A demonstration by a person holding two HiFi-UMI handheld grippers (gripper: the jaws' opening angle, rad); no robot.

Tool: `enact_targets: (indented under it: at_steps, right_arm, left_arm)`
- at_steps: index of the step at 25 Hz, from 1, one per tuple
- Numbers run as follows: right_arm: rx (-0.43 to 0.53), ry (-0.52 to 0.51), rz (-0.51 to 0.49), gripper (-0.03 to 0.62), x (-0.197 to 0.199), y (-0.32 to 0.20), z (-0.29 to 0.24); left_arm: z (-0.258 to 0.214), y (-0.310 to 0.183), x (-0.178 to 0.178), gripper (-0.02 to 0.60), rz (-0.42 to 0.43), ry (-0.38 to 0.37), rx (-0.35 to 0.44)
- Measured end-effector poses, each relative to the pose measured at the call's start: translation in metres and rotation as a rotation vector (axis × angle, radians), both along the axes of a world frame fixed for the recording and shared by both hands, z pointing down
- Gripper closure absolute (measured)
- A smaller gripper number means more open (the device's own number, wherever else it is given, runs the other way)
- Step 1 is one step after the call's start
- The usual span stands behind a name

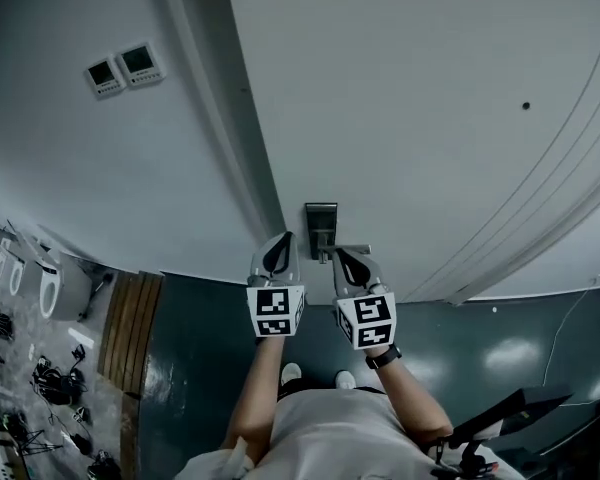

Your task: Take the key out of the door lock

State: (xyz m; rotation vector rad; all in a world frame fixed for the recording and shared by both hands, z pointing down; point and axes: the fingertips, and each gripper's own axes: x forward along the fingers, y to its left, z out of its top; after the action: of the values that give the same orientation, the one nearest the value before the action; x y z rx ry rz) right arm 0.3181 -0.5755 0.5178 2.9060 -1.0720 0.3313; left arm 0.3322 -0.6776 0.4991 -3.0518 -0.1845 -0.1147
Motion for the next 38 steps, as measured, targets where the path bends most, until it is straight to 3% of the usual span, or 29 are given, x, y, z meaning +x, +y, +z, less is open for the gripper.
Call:
enact_targets:
  at_steps: [10, 14, 20, 31, 38]
  right_arm:
    - [-0.031, -0.095, 0.061, 0.591, 0.001, -0.009, 0.038]
    - [-0.035, -0.138, 0.082, 0.591, 0.001, -0.006, 0.058]
    - [-0.036, -0.211, 0.105, 0.591, -0.003, 0.001, 0.096]
    - [0.029, -0.286, 0.159, 0.587, 0.023, 0.014, 0.115]
    - [0.005, -0.369, 0.125, 0.528, 0.040, 0.009, 0.159]
  left_arm:
    - [0.016, -0.039, 0.045, 0.577, 0.015, -0.038, -0.035]
    - [0.013, -0.038, 0.058, 0.547, 0.048, -0.038, -0.050]
    - [0.004, -0.037, 0.069, 0.453, 0.095, -0.023, -0.032]
    - [-0.004, -0.025, 0.087, 0.460, 0.198, -0.013, -0.065]
    - [-0.003, -0.024, 0.089, 0.471, 0.195, -0.031, -0.057]
